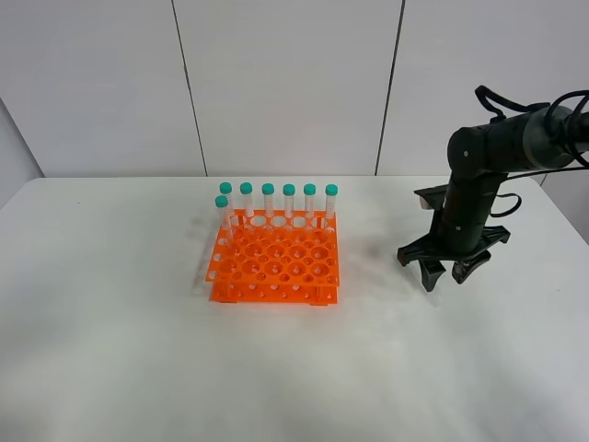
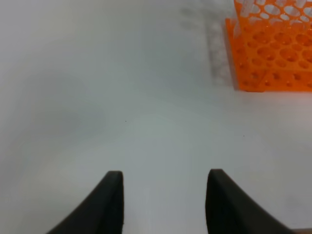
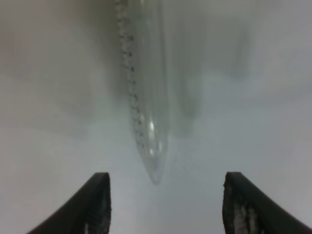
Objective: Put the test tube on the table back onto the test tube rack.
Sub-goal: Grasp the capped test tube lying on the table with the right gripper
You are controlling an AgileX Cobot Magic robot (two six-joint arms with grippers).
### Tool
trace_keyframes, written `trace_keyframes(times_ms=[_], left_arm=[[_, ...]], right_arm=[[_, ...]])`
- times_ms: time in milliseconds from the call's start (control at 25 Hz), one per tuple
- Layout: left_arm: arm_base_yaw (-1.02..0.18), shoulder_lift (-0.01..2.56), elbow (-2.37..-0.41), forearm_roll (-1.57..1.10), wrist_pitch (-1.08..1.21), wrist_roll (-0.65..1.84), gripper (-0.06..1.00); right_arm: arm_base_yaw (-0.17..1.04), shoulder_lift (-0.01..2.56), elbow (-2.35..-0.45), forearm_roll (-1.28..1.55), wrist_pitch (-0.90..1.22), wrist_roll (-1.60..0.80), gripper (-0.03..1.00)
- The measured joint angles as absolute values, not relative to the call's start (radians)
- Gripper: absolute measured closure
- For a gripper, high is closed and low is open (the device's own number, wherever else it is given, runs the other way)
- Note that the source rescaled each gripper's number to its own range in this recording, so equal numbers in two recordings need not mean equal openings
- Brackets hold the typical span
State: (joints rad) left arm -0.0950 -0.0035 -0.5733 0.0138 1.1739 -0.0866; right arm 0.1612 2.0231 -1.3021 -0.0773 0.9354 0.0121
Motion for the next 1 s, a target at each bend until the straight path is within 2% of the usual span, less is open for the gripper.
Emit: trace_keyframes(times_ms=[1000], left_arm=[[-0.095,-0.004,-0.573,0.014,1.174,-0.087,0.34]], right_arm=[[0.161,2.074,-1.302,-0.025,0.876,-0.010,-0.03]])
